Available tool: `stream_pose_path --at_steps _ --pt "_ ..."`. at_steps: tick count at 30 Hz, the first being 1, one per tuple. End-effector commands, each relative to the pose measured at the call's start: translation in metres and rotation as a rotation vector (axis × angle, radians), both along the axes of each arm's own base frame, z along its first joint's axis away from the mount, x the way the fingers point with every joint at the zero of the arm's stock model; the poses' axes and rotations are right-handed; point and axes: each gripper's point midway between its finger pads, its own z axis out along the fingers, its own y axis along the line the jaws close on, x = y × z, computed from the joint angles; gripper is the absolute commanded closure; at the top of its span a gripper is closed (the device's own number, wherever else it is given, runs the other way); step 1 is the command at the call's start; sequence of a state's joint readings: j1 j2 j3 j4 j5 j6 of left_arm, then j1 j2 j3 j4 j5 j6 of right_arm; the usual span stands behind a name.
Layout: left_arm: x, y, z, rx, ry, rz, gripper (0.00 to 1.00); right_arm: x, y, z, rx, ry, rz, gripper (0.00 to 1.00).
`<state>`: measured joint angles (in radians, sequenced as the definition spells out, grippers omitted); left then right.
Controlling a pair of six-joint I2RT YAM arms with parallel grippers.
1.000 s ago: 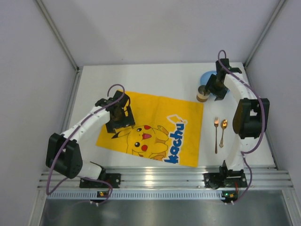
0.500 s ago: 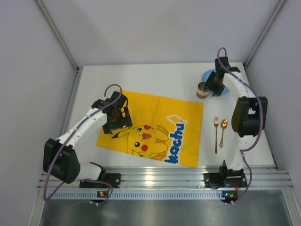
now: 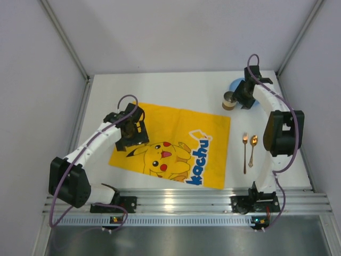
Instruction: Set the dinner table for one person
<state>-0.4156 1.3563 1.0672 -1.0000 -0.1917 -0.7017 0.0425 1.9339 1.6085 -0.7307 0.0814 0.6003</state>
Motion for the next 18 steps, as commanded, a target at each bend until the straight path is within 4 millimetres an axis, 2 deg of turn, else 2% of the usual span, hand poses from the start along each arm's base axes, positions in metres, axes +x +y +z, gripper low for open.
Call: stream_pose_path --at_steps 1,7,9,11,12,13,14,18 --pt "0.007 0.006 0.013 0.024 -0.027 -0.002 0.02 0.029 -0.005 0.009 0.002 -0.072 -0.039 0.43" --pt "0.014 0.007 0.015 0.039 -0.028 0.002 0.02 0.047 -0.006 0.008 0.034 -0.100 -0.055 0.44" --pt "0.016 0.008 0.015 0.044 -0.028 0.003 0.02 0.055 -0.008 0.013 0.060 -0.138 -0.065 0.44" --pt "0.019 0.009 0.015 0.049 -0.029 0.005 0.02 0.059 0.000 0.029 0.109 -0.197 -0.051 0.45" --pt "0.019 0.009 0.014 0.050 -0.026 0.006 0.02 0.058 -0.009 0.030 0.140 -0.216 -0.071 0.44" --pt "0.020 0.009 0.013 0.053 -0.024 0.005 0.02 0.067 -0.005 0.055 0.179 -0.316 -0.046 0.43" --pt "0.021 0.009 0.013 0.056 -0.023 0.005 0.02 0.067 -0.005 0.059 0.187 -0.342 -0.047 0.40" --pt "0.025 0.012 0.012 0.065 -0.022 0.012 0.02 0.070 -0.012 0.057 0.188 -0.354 -0.057 0.38"
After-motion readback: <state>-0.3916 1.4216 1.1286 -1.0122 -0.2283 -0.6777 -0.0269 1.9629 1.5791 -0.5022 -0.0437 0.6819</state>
